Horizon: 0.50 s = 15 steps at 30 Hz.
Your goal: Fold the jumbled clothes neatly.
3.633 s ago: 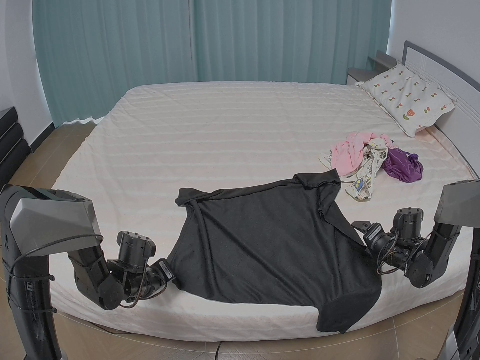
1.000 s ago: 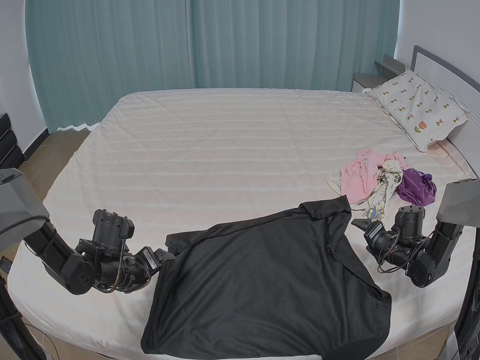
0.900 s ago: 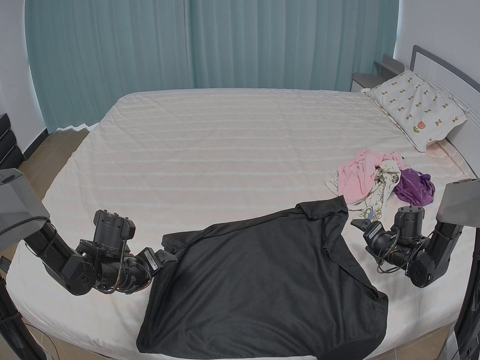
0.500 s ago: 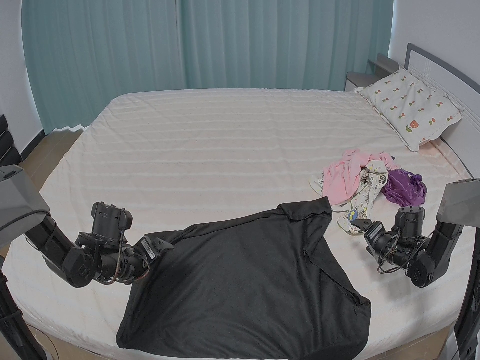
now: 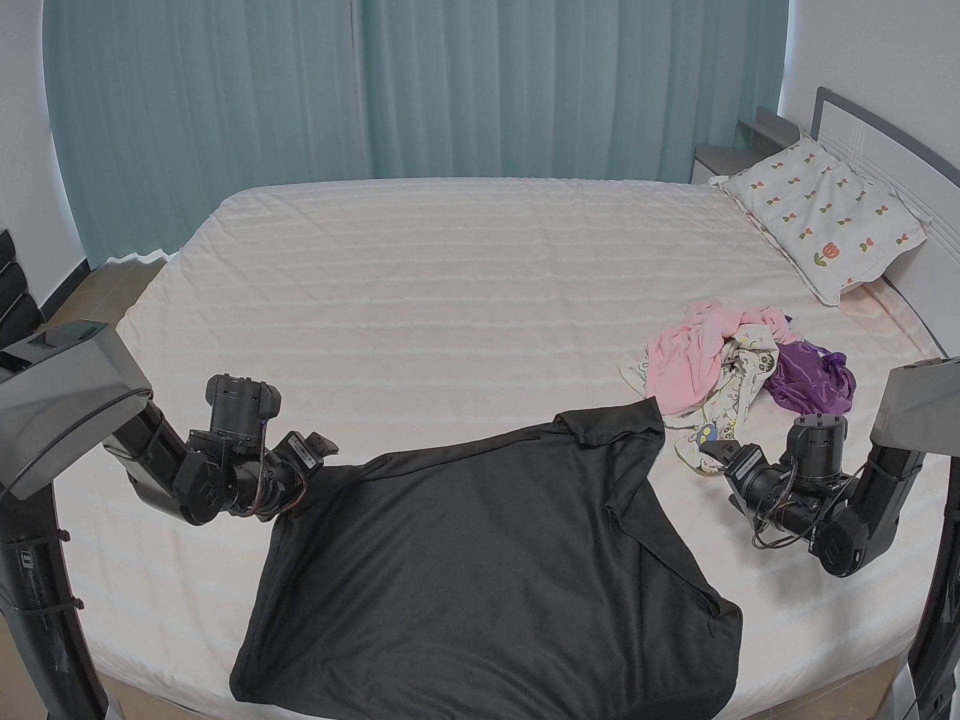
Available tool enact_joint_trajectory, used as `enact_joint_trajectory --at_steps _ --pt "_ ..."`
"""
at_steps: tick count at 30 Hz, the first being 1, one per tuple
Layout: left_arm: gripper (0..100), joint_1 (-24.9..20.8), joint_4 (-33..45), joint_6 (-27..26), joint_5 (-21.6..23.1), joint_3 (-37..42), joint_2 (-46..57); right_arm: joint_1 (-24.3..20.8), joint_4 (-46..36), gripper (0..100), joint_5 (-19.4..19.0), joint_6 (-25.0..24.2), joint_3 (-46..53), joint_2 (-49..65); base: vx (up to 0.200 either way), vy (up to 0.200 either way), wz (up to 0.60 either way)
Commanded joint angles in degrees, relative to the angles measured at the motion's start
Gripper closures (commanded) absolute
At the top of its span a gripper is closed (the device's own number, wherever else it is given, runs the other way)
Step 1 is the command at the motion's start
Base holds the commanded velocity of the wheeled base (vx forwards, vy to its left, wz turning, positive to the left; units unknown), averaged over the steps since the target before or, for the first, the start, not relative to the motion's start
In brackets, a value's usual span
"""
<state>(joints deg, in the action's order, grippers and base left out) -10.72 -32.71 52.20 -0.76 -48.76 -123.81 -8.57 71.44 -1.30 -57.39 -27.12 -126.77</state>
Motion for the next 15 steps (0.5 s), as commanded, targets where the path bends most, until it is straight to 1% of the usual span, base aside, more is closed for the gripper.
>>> enact_joint_trajectory --at_steps 1,3,4,5,8,15 --pt "0 0.78 0.01 -1.40 -1.00 -2.83 -4.25 -0.04 0.02 0 -0.01 0.00 -0.03 0.03 0.000 0.000 0.00" --pt "0 1.40 -0.08 -4.21 -2.85 -3.09 -4.34 -0.04 0.02 0 -0.01 0.00 -0.03 0.03 0.000 0.000 0.00" --pt "0 1.40 -0.08 -4.21 -2.85 -3.09 -4.34 -0.04 0.02 0 -0.01 0.00 -0.03 0.03 0.000 0.000 0.00" --pt "0 1.84 -0.16 -5.71 -3.20 -3.18 -4.34 0.04 0.02 0 -0.01 0.00 -0.03 0.03 0.000 0.000 0.00" --pt "0 2.10 0.01 -7.11 -3.29 -3.09 -4.25 -0.04 0.02 0 -0.01 0.00 -0.03 -0.06 0.000 0.000 0.00" --pt "0 2.37 0.10 -7.55 -3.29 -3.36 -4.78 -0.04 0.02 0 -0.01 0.00 -0.12 -0.14 0.000 0.000 0.00"
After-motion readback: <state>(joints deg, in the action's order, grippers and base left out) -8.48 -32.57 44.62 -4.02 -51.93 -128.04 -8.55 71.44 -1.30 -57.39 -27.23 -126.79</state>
